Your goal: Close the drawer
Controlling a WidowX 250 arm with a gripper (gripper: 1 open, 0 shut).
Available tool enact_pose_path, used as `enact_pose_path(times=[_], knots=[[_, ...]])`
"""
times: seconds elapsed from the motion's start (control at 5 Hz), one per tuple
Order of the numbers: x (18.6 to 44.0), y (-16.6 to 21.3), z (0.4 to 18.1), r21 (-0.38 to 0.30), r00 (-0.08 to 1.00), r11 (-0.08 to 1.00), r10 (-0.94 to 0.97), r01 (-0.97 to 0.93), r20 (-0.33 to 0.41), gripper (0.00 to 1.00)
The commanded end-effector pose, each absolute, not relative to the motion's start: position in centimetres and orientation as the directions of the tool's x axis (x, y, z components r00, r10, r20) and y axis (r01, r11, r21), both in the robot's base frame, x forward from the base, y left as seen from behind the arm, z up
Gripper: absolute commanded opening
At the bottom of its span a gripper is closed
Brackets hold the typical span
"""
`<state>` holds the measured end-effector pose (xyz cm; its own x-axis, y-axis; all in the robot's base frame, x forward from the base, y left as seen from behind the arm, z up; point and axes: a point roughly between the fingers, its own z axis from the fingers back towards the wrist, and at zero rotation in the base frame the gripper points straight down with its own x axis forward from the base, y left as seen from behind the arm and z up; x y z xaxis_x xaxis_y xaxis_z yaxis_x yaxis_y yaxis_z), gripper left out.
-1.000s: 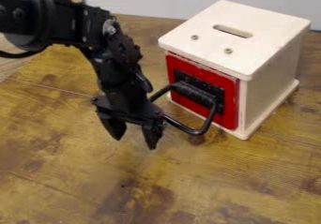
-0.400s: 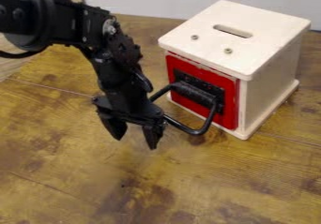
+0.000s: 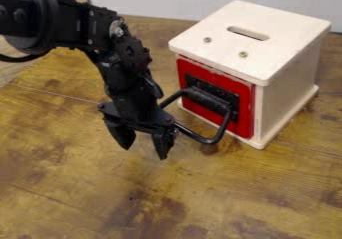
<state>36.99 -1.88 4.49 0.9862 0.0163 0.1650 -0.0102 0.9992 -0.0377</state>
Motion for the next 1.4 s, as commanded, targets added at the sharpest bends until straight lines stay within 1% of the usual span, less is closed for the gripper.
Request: enact_pose_path(times=[0.0, 1.0, 1.2], knots=[[38.15, -1.13, 7.29, -0.045, 0.969, 0.999, 0.039, -0.029, 0.246, 1.00], [37.96, -1.18, 6.38, -0.043, 0.976, 0.999, 0.029, -0.021, 0.214, 1.00], [38.02, -1.22, 6.50, -0.043, 0.977, 0.999, 0.025, -0.017, 0.210, 1.00]])
